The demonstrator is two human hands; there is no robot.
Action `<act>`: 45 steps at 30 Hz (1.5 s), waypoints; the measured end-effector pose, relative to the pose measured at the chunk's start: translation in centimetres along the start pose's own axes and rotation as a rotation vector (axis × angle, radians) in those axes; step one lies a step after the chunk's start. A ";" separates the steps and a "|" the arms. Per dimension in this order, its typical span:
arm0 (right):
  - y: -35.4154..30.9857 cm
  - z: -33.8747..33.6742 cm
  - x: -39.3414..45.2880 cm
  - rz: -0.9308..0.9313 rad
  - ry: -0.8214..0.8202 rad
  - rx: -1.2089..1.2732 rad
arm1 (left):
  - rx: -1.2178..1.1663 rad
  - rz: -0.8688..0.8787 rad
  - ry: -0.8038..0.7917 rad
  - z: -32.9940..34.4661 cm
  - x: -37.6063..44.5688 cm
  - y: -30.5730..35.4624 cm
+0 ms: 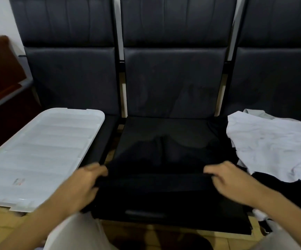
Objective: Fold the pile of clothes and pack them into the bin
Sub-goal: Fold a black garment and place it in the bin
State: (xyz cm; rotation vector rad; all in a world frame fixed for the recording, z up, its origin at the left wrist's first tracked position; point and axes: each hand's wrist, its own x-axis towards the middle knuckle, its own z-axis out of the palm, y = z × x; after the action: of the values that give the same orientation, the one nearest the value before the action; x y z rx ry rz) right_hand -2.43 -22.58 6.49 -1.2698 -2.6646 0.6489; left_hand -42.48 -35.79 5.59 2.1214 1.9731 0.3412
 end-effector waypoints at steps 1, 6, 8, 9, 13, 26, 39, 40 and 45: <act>0.3 -2.1 0.3 0.001 0.072 0.019 | -0.014 -0.007 0.094 -1.9 0.5 -0.2; 1.2 -12.8 6.2 0.000 0.237 -0.197 | 0.079 -0.137 0.293 -9.0 7.1 -1.2; 2.0 -16.9 9.6 0.065 0.253 -0.274 | 0.063 -0.224 0.288 -11.9 11.1 -1.5; 2.2 -18.6 11.0 0.084 0.287 -0.295 | 0.078 -0.229 0.284 -13.4 13.0 -1.4; 1.7 -25.0 15.0 0.132 0.528 -0.359 | 0.128 -0.250 0.427 -20.5 19.1 1.5; 3.4 -17.2 6.7 -0.037 0.555 0.156 | 0.094 -0.065 0.373 -13.0 12.0 1.5; 9.0 4.4 1.1 0.484 -0.226 0.490 | -0.048 -0.018 -0.588 6.8 6.6 2.5; 10.3 4.4 1.8 0.530 -0.092 0.400 | -0.083 0.014 -0.536 7.6 8.4 3.7; 13.0 5.7 3.7 0.704 0.047 0.117 | -0.214 0.146 -0.364 12.2 18.5 10.7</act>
State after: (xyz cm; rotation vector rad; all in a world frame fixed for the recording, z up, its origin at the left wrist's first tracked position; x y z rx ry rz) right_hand 2.84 -14.36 -4.44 -2.1550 -2.0589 0.8096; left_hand -27.20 -18.16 -2.27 2.0252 1.5156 0.1654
